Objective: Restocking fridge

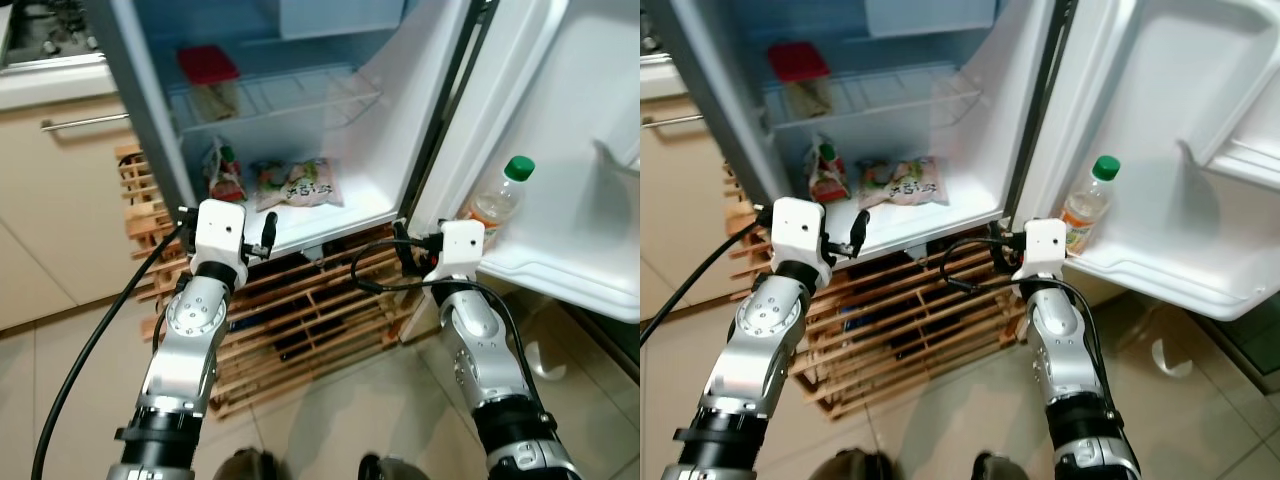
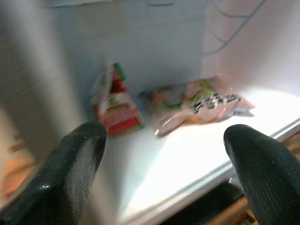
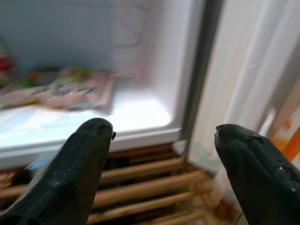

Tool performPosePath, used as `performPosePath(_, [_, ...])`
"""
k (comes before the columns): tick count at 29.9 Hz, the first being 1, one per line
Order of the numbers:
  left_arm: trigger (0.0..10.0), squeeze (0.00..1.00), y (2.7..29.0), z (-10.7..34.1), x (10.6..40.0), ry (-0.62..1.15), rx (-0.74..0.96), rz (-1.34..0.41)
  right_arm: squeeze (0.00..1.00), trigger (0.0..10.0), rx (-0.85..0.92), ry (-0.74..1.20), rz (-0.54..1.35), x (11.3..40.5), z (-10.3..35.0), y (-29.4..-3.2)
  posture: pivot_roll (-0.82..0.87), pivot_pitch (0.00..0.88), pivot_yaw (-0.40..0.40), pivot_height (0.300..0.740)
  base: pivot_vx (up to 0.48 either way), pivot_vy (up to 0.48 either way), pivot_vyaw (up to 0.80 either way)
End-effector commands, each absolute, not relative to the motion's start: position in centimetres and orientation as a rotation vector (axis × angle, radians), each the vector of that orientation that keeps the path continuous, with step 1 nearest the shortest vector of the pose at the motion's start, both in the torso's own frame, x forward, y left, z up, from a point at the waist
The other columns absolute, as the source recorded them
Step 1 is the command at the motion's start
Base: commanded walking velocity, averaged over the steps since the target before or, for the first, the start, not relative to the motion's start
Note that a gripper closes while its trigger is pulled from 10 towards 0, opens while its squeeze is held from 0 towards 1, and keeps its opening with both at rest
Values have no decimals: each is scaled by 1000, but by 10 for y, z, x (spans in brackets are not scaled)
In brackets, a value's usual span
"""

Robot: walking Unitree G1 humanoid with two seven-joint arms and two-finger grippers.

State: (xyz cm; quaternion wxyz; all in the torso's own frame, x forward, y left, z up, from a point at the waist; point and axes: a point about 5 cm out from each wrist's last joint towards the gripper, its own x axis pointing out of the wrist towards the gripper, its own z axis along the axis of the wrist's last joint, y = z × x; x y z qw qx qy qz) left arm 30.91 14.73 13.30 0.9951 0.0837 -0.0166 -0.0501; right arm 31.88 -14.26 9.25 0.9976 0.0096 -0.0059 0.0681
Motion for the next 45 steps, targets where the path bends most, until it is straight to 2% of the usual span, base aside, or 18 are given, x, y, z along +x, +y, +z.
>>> performPosePath(1, [10000,0,145,133,310,-38,148,-102,0,10000,11,-11,127,318,91,-147,-65,0,-13,740,0,0,0])
performPosePath(8, [10000,0,138,132,310,-47,163,-135,0,10000,-6,-11,128,318,90,-149,-72,0,-14,740,0,-274,206])
performPosePath(28, [10000,0,131,125,308,-48,139,-128,12,10000,-44,-8,143,316,87,-152,-86,0,-27,740,0,-443,691])
performPosePath(36, [10000,0,133,127,307,-61,113,-126,16,10000,-81,10,207,301,77,-156,-91,0,-31,740,30,-437,668])
performPosePath(41, [10000,0,132,125,305,-58,95,-136,0,10000,-145,213,236,271,34,-183,-101,0,-30,740,67,-61,119])
performPosePath(43, [10000,0,132,122,305,-57,115,-147,0,10000,-122,439,162,248,-3,-211,-113,0,-23,740,0,0,0])
performPosePath(44, [10000,0,132,122,305,-57,115,-147,0,10000,-122,439,162,248,-3,-211,-113,0,-23,740,0,0,0])
performPosePath(45, [10000,0,131,120,304,-53,125,-160,0,10000,-130,650,114,220,-32,-233,-117,0,-20,740,0,0,0])
